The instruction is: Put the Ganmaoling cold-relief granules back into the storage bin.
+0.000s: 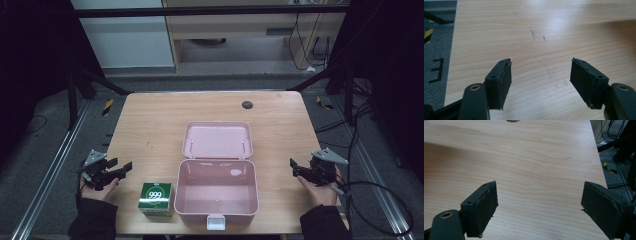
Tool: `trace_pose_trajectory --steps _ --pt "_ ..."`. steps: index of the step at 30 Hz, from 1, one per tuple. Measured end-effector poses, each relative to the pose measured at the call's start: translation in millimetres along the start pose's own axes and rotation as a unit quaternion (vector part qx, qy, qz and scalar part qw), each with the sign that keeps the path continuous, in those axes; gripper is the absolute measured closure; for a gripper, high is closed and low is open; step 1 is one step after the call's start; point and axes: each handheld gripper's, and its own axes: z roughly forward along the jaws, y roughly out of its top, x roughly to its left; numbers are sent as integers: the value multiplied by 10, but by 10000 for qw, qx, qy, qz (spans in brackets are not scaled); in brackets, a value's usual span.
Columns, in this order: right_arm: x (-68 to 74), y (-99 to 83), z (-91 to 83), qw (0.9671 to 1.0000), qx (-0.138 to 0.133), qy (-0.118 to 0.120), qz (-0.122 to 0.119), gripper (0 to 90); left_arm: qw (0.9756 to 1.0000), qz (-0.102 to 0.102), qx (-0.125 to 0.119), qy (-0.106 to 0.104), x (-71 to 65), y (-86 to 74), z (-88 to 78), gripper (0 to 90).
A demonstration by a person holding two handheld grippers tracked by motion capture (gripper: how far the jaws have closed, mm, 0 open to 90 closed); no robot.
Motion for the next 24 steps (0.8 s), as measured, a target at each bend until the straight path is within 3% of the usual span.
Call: trace_pose_trajectory --steps 8,17,24 --pt "59 10 -40 9997 62 74 -205 132 9983 105 123 -567 -119 117 -90 363" --pt "76 17 -68 9995 81 26 -315 132 9953 362 141 -892 -285 178 -113 342" --pt "98 16 -52 9992 136 34 -366 122 9925 444 -33 -1142 -422 294 -197 306"
